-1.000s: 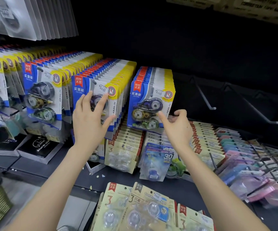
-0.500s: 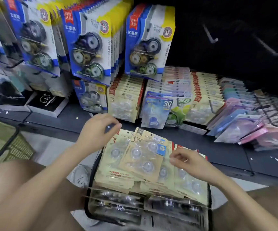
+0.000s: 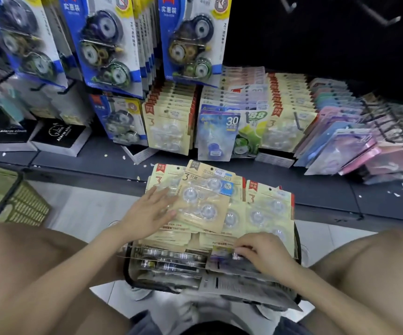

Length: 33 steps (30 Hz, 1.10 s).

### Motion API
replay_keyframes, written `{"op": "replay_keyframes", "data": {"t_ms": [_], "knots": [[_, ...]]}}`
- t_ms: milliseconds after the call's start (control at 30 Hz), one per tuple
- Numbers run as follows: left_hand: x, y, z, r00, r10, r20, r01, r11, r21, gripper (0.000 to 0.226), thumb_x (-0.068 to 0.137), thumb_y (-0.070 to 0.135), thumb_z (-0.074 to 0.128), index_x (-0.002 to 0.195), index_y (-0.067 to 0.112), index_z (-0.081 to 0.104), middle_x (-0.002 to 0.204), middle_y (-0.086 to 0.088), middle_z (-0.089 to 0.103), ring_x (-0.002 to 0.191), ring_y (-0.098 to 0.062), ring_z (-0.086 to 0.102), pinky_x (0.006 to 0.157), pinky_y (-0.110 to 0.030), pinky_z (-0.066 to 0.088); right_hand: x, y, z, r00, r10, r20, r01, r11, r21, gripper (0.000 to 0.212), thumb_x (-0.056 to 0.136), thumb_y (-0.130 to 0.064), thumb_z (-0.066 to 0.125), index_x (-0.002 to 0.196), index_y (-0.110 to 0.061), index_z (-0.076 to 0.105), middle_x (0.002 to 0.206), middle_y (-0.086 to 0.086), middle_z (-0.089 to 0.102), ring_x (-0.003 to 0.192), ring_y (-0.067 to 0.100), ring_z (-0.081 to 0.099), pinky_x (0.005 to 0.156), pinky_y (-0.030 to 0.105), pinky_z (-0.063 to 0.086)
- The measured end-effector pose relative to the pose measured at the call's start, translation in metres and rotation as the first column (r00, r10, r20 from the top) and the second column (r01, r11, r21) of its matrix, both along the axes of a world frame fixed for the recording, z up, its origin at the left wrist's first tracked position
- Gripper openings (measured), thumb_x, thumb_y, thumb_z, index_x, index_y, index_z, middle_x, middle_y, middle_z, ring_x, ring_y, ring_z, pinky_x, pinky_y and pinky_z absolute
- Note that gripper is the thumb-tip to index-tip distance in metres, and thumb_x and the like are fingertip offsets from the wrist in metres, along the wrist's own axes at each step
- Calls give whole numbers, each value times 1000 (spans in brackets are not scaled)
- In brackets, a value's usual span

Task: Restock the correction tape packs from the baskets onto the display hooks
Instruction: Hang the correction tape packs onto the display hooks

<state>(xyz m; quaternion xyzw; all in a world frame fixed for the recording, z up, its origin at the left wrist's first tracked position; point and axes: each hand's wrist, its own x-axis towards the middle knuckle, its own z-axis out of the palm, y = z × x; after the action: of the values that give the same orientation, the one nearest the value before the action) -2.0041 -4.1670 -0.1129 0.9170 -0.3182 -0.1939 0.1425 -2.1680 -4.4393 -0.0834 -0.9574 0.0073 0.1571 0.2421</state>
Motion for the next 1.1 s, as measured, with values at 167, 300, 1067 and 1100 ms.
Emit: {"op": "replay_keyframes", "data": {"t_ms": [167,300,1067,1100], "knots": [[2,-10,9,995,71,-66,-75,995,-60,123,54,100,-12,145,38,42,162,3,22,152,-20,8,122,-34,5,3,-12,46,931,-325,165,249,898,363,31,92,-14,67,71,-37,65,74,-21,69,72,-4,60,68,12,42],[-12,-24,48,825,99,-556,-407,786,-465,91,58,101,35,125,44,57,148,13,47,138,-5,40,118,-39,28,25,-10,80,769,-619,160,333,602,726,23,92,-3,64,77,-19,70,71,-17,71,66,-5,60,67,12,45],[-9,-8,71,664,338,-667,-741,182,-646,31,86,-3,68,113,11,58,99,0,70,77,-10,69,58,-19,53,-10,38,35,926,175,-335,-120,977,179,43,86,-42,72,126,-28,63,126,-7,65,111,10,60,98,30,47],[-7,-10,72,665,344,-663,-740,183,-648,30,87,-1,69,112,11,59,100,-1,70,79,-13,68,56,-18,52,-7,37,34,933,176,-315,-125,977,173,35,91,-39,67,123,-27,67,122,-7,68,107,11,62,96,30,48]]}}
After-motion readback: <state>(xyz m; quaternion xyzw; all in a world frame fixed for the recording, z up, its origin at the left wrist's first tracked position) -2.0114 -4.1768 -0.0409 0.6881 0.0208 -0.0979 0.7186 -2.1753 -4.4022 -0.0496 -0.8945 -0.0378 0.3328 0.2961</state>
